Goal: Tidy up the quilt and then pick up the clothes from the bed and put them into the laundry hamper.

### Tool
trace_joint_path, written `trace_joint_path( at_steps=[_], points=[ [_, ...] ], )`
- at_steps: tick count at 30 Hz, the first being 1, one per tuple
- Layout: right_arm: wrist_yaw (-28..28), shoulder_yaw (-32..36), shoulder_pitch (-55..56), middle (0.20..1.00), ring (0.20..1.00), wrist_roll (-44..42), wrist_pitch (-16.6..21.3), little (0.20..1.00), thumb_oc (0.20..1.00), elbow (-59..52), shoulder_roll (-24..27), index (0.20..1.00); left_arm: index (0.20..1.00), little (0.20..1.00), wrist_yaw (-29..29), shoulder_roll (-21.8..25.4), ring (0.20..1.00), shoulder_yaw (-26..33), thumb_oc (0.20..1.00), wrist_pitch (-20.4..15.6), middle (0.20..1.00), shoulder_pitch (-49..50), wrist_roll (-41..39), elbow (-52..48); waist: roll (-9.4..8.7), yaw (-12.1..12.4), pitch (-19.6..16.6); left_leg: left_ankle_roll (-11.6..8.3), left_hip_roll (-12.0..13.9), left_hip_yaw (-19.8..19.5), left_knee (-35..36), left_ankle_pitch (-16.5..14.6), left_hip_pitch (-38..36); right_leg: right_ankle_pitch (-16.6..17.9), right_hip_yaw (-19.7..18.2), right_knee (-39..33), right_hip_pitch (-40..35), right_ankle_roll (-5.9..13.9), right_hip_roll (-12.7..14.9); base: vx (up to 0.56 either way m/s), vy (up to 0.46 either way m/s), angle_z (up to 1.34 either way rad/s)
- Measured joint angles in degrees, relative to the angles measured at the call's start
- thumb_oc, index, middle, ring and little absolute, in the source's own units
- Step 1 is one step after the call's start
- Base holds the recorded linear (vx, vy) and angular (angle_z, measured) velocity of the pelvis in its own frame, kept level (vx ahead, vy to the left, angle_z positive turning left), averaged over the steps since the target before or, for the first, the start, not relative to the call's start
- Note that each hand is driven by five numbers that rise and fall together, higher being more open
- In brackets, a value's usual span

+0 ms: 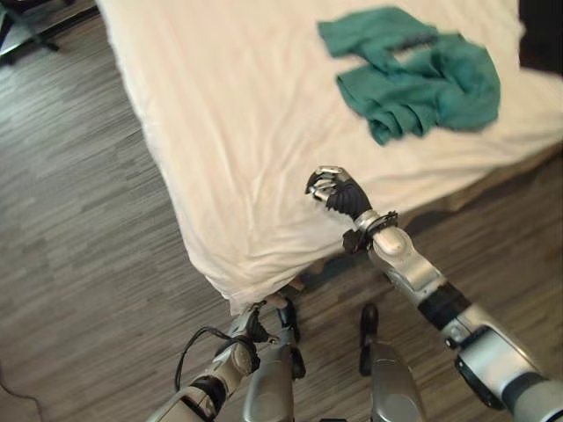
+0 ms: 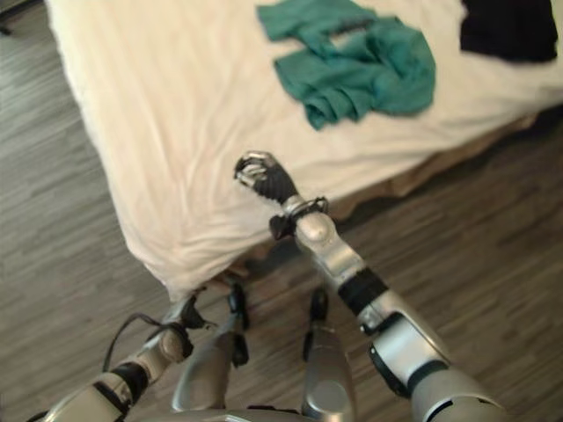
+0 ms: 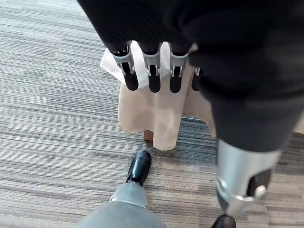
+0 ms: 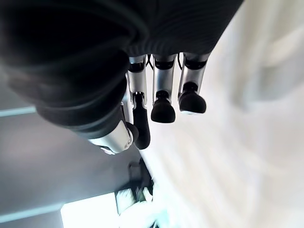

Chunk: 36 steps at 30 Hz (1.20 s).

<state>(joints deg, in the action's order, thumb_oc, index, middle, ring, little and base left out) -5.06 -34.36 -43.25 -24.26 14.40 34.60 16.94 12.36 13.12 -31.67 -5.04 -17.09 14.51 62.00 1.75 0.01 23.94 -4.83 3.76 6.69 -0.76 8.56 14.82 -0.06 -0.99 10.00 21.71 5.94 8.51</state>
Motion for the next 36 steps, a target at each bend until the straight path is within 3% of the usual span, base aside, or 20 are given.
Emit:
trace_joint_path(
  at_steps=[3,7,10,11,12,13,15,16,18,20,22,24,25,26,27,28,29,31,34,36],
  points=[
    [-0.53,0.87,-0.51,0.2,0.2,3.15,-1.4,0.2,0.2,10.02,1.82,0.2,1.0,1.0,0.33,-2.49,1.0,-0.45,1.0,0.16,1.0,-3.0,-2.5,2.05,1.26,-0.76,2.09,-1.17,-1.97,-12.39,-2.17,-7.76,-0.65,5.47,-8.04,-4.01,1.07,2.68,-0.48,-0.12,0.301,-1.5],
    [-1.88,16.28,13.0,0.2,0.2,4.02,-5.62,0.2,0.2,16.53,2.91,0.2,1.0,1.0,0.44,-3.44,1.0,1.35,1.0,0.15,1.0,-7.28,-2.99,4.45,-2.86,-0.52,4.95,2.17,-4.95,-5.58,-0.01,-8.63,-8.8,11.57,-9.39,-7.56,-3.28,4.45,2.43,-0.07,0.309,-0.72],
    [-2.11,21.09,25.04,0.2,0.2,4.14,-5.65,0.2,0.2,17.8,3.44,0.2,1.0,1.0,-0.83,-1.39,1.0,2.71,1.0,0.93,1.0,-4.46,-2.52,6.27,-5.88,-2.85,4.22,4.22,-6.5,0.78,-0.46,-10.89,-13.6,16.12,0.71,-10.74,-5.67,2.0,3.16,-0.12,0.17,-1.3],
    [-2.23,22.96,29.87,0.2,0.2,4.08,-6.3,0.2,0.2,18.54,2.98,0.2,1.0,1.0,-1.25,0.65,1.0,4.29,1.0,1.2,1.0,-1.81,-2.34,6.25,-7.4,-3.17,3.87,5.44,-6.16,3.79,-0.36,-11.93,-15.51,11.95,5.87,-14.28,-7.77,1.21,4.41,-0.03,0.052,-1.29],
    [-2.21,22.57,32.22,0.2,0.2,4.34,-6.64,0.2,0.2,18.69,4.67,0.2,1.0,1.0,-1.61,0.6,1.0,5.88,1.0,1.88,1.0,-1.09,-2.23,6.72,-5.92,-4.71,3.42,6.41,-4.13,4.06,-0.3,-13.01,-15.31,7.09,8.52,-13.98,-7.57,4.0,3.1,-0.03,0.064,-1.34],
    [-2.17,22.9,34.85,1.0,1.0,5.15,-7.32,1.0,1.0,18.99,5.87,1.0,1.0,1.0,-1.89,0.74,1.0,7.64,1.0,2.22,1.0,-0.64,-2.12,6.24,-4.46,-5.01,2.9,6.2,-1.82,6.45,-0.1,-12.85,-15.48,6.26,9.41,-8.95,-5.21,2.15,1.08,0.0,0.006,-1.08],
    [-1.58,23.33,40.12,1.0,1.0,7.47,-8.05,1.0,1.0,21.59,4.8,1.0,1.0,1.0,-2.48,2.52,1.0,11.14,1.0,2.5,1.0,2.01,-2.09,6.29,-3.78,-3.9,1.67,4.74,2.75,10.93,0.89,-11.95,-17.53,1.1,12.96,9.83,-3.18,-1.03,-1.63,0.03,-0.04,-1.32],
    [-1.0,23.23,43.14,1.0,1.0,9.27,-8.72,1.0,1.0,23.89,3.02,1.0,1.0,1.0,-3.2,3.59,1.0,11.74,1.0,2.85,1.0,5.74,-2.08,6.52,-4.36,-2.02,-1.53,4.21,4.21,15.53,3.14,-11.62,-21.02,-3.24,19.95,15.21,-6.43,-3.84,-0.73,0.06,-0.038,-1.55],
    [-0.81,22.56,45.3,1.0,1.0,11.33,-8.7,1.0,1.0,24.53,1.9,1.0,1.0,1.0,-3.57,4.67,1.0,11.64,1.0,3.21,1.0,9.11,-1.95,7.27,-5.44,-0.96,-5.4,4.05,5.18,20.65,3.29,-11.58,-22.73,-6.1,25.01,14.06,-10.56,-3.84,1.05,0.09,-0.098,-1.64],
    [0.05,22.53,45.0,1.0,1.0,13.68,-8.85,1.0,1.0,25.64,-0.09,1.0,1.0,1.0,-3.84,6.07,1.0,11.83,1.0,3.36,1.0,11.04,-1.65,8.69,-7.58,-0.2,-8.05,3.49,5.45,21.4,2.31,-11.27,-25.42,-3.69,25.53,1.43,-17.2,-4.42,-2.27,0.11,-0.151,-1.74],
    [0.22,20.47,43.37,1.0,1.0,15.56,-9.28,1.0,1.0,27.25,-1.39,1.0,1.0,1.0,-4.93,3.84,1.0,13.14,1.0,3.43,1.0,9.95,0.27,8.5,-7.16,-1.07,-9.58,1.0,5.11,19.26,-0.29,-14.43,-22.83,-1.06,20.32,-6.37,-21.38,-6.56,-3.36,0.2,-0.26,-1.22],
    [0.42,20.62,42.96,1.0,1.0,17.54,-9.75,1.0,1.0,30.08,-1.34,1.0,1.0,1.0,-5.08,2.08,1.0,14.46,1.0,2.48,1.0,10.5,0.31,6.47,-3.77,-1.67,-11.48,-0.03,5.67,18.87,1.14,-7.93,-23.45,-0.82,17.42,-6.55,-21.84,-6.39,-6.01,0.13,-0.292,-1.11],
    [0.98,21.21,44.29,1.0,1.0,18.21,-10.07,1.0,1.0,30.86,-3.21,1.0,1.0,1.0,-5.47,2.36,1.0,15.46,1.0,2.62,1.0,10.67,0.24,7.74,-4.3,-2.07,-14.19,-3.14,8.9,18.82,-10.61,-11.18,-21.33,-1.11,14.28,-7.39,-22.87,-7.23,-7.85,-0.01,-0.374,-1.52],
    [1.46,23.18,45.16,1.0,1.0,18.54,-10.08,1.0,1.0,29.71,-3.95,1.0,1.0,1.0,-5.15,2.19,1.0,17.56,1.0,2.57,1.0,9.59,0.1,6.78,-5.39,-1.24,-14.3,-5.44,10.5,12.87,-22.08,-10.21,-16.34,-1.7,14.37,-4.67,-20.79,-8.03,-7.59,0.0,-0.38,-1.81],
    [1.36,21.88,45.17,1.0,1.0,18.9,-9.93,1.0,1.0,29.05,-4.03,1.0,1.0,1.0,-4.47,4.04,1.0,15.77,1.0,2.41,1.0,9.29,-0.06,6.57,-7.95,0.14,-14.68,-5.59,11.47,11.67,-32.42,-5.73,-10.3,-2.32,13.19,-6.0,-21.39,-9.35,-6.4,-0.06,-0.095,-1.3],
    [1.36,20.68,44.75,1.0,1.0,19.13,-9.95,1.0,1.0,29.25,-3.76,1.0,1.0,1.0,-4.2,4.05,1.0,15.72,1.0,2.5,1.0,9.33,-0.34,6.17,-8.31,0.27,-14.5,-4.96,11.66,9.87,-36.35,-5.7,-8.75,-1.27,11.83,-6.8,-22.11,-9.46,-7.11,0.02,0.0,-1.48],
    [1.08,18.99,43.85,1.0,1.0,19.18,-10.71,1.0,1.0,30.77,-2.68,1.0,1.0,1.0,-3.58,3.69,1.0,15.24,1.0,2.36,1.0,9.27,-0.83,5.76,-8.47,0.9,-14.57,-5.58,7.84,3.92,-36.01,-9.3,-6.81,-0.41,9.39,-7.61,-22.37,-8.75,-7.35,0.05,0.048,-1.11],
    [0.43,17.52,43.44,1.0,1.0,19.52,-11.02,1.0,1.0,31.98,-1.96,1.0,1.0,1.0,-3.38,2.83,1.0,15.08,1.0,1.7,1.0,8.09,-0.88,5.47,-8.35,0.91,-14.24,-4.88,4.51,1.38,-29.48,-10.25,-4.61,0.1,8.15,-9.22,-23.61,-8.89,-8.69,0.19,0.122,-0.69],
    [0.23,16.94,43.27,1.0,1.0,19.98,-11.67,1.0,1.0,33.16,-1.48,1.0,1.0,1.0,-3.25,2.19,1.0,14.92,1.0,1.22,1.0,7.73,-0.91,5.42,-7.77,-0.01,-14.13,-1.09,1.37,5.04,-9.75,-7.82,-6.86,0.79,9.85,-14.37,-28.15,-9.13,-10.8,0.25,0.126,0.1],
    [0.36,17.4,42.73,1.0,1.0,20.56,-11.71,1.0,1.0,34.02,-1.5,1.0,1.0,1.0,-3.31,2.14,1.0,14.58,1.0,1.35,1.0,7.61,-0.9,6.31,-7.37,0.06,-14.01,0.44,0.53,6.36,-7.87,-6.79,-7.82,0.11,10.58,-14.76,-29.14,-8.94,-11.48,0.24,0.128,0.26]
  ],
)
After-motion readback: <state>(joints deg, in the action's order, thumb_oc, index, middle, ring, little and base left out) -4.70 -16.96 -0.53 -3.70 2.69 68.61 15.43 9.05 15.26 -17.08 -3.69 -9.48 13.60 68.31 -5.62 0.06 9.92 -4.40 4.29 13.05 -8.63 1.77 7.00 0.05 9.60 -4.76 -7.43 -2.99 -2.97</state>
